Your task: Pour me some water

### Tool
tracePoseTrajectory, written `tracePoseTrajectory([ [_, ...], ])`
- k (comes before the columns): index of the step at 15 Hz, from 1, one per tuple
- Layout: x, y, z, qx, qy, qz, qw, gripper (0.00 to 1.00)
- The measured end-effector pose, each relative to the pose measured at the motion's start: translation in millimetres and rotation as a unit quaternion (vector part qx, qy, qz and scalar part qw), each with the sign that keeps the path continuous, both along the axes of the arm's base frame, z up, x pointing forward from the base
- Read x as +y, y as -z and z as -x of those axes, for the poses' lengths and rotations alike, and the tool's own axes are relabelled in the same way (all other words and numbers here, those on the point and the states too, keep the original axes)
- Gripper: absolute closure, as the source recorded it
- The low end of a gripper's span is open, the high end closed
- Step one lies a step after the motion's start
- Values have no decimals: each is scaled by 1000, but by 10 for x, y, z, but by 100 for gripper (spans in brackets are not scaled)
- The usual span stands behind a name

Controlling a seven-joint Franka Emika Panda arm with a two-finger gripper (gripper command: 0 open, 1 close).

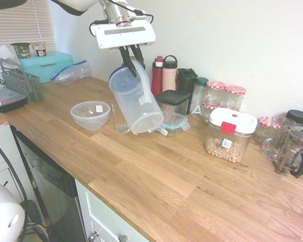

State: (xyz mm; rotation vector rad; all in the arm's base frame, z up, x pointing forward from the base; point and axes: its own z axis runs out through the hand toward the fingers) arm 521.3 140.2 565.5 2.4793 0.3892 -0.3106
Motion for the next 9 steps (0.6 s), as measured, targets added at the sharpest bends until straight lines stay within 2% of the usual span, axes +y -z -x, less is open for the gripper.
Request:
tracePoseTrajectory([
  [4, -24, -100, 34, -11, 1, -5, 1000, 100],
  [6, -140, -414, 181, -44, 12, -50, 998, 100],
  [9, -599, -926, 634, -87, 67, -119, 987, 100],
])
